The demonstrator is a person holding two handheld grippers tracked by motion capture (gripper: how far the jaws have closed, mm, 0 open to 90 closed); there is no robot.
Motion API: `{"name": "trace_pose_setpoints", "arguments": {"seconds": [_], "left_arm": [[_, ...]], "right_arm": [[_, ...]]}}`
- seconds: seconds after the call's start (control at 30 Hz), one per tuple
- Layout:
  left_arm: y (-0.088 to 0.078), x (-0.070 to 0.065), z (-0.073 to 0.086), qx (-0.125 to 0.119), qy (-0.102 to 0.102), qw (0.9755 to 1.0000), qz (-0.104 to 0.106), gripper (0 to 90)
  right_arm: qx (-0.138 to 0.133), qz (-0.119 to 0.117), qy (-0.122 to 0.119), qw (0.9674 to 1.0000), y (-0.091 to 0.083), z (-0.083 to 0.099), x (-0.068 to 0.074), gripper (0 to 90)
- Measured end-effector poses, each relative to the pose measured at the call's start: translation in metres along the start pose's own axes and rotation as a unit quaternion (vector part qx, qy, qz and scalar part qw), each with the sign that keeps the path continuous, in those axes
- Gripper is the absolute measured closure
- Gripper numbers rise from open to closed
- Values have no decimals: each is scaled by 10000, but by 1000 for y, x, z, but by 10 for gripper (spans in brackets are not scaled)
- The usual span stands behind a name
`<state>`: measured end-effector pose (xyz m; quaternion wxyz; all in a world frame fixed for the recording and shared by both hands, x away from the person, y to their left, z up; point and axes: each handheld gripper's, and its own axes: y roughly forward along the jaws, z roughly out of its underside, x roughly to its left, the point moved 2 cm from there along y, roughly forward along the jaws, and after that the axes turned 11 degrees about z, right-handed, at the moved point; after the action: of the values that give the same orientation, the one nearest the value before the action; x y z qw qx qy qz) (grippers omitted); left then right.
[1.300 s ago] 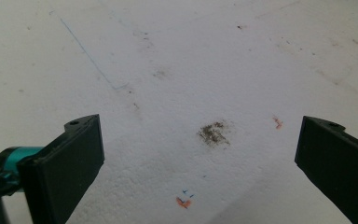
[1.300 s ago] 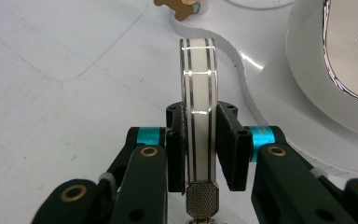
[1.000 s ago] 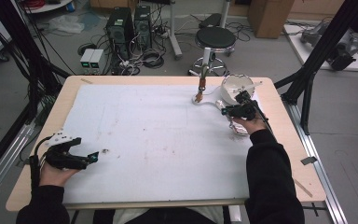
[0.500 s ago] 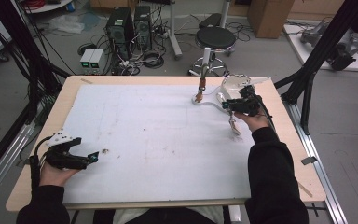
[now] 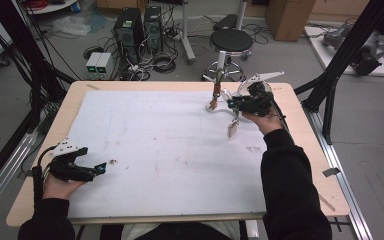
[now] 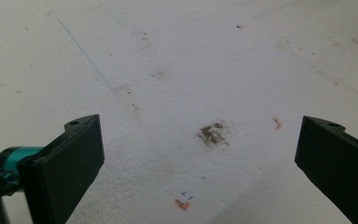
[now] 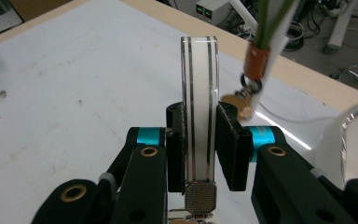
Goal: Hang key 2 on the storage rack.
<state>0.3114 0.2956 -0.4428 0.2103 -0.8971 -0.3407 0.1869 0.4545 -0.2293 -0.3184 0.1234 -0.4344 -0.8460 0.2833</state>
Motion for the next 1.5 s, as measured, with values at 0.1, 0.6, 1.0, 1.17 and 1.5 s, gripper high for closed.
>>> {"name": "trace_pose_setpoints", "arguments": {"seconds": [0.1, 0.6, 1.0, 1.17, 1.5], "left_arm": [[0, 0, 0, 7, 17, 10000, 4, 17], [0, 1, 0, -35, -3, 10000, 26, 17], [1, 2, -1, -36, 12, 10000, 38, 17], [1, 2, -1, -63, 0, 10000, 48, 17], [3, 4, -3, -75, -14, 10000, 57, 17]], "right_arm": [[-83, -88, -53, 9999, 1, -9, 7, 747], [-191, 56, 185, 9996, 18, -31, 20, 747], [-391, 50, 248, 9989, 16, -57, 22, 747], [-505, 43, 323, 9982, 16, -66, 21, 747], [-472, 115, 239, 9985, 21, -83, 19, 747]]}}
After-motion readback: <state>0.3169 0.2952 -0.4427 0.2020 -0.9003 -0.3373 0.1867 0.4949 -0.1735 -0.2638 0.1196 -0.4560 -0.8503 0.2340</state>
